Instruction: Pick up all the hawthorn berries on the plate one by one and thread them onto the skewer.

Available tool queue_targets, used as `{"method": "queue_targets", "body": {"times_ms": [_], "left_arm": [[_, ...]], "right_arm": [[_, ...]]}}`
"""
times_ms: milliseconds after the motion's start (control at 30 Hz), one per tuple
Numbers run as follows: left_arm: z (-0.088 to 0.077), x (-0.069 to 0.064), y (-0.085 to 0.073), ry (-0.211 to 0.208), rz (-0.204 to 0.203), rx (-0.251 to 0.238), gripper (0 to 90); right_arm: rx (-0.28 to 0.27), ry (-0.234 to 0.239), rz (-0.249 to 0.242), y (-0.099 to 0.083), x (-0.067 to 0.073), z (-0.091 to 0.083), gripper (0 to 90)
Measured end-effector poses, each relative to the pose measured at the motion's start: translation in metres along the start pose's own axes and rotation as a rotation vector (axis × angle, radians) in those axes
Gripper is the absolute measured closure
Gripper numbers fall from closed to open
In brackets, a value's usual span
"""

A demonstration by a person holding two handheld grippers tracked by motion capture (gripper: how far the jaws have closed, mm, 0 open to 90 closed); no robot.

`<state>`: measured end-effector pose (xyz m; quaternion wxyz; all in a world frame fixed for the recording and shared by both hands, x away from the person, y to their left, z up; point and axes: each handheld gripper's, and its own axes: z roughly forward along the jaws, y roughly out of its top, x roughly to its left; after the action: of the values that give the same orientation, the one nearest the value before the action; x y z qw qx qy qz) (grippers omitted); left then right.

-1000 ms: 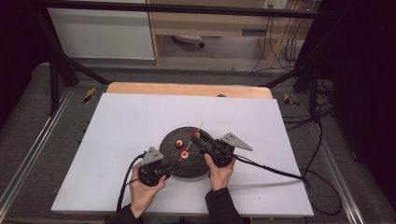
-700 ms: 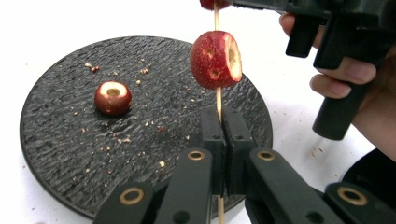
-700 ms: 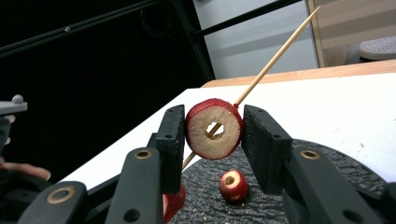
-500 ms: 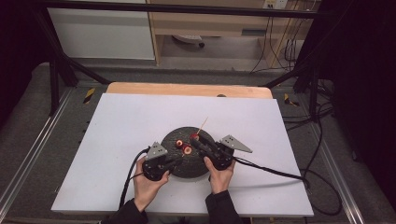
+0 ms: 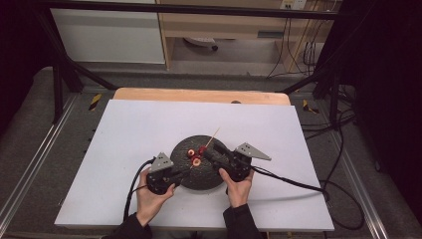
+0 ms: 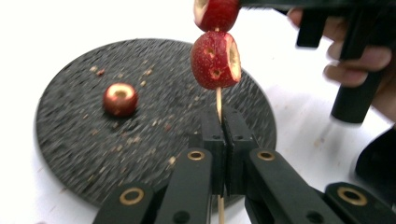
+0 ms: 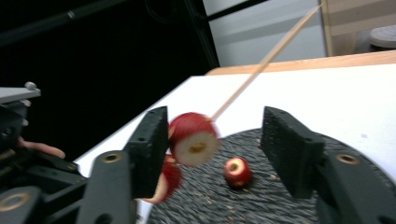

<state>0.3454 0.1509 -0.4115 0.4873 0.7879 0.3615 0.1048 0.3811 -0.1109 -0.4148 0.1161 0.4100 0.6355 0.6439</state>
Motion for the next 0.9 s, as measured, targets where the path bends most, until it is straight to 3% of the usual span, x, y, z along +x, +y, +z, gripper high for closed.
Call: {"method": "queue_targets", "body": {"times_ms": [233, 400, 567, 767, 900], "left_arm": [[-0.02, 0.018, -0.013, 0.02, -0.019, 0.01, 88.5], [-0.041, 0.028, -0.02, 0.044, -0.007, 0.007, 88.5], [-0.058, 0.039, -0.028, 0.059, -0.008, 0.016, 88.5], [-0.066, 0.049, -0.039, 0.059, -0.003, 0.042, 88.5], [-0.072, 0.057, -0.049, 0.066, -0.01, 0.056, 88.5]], "right_arm": [[0.078, -0.017, -0.053, 0.005, -0.004, -0.005, 23.8], [0.157, -0.042, -0.094, 0.006, -0.008, -0.006, 16.3], [0.268, -0.063, -0.138, 0.005, -0.012, -0.006, 11.0], [0.422, -0.08, -0.176, 0.004, -0.016, 0.0, 7.1], [0.491, -0.086, -0.211, 0.008, -0.014, 0.007, 6.0]]}}
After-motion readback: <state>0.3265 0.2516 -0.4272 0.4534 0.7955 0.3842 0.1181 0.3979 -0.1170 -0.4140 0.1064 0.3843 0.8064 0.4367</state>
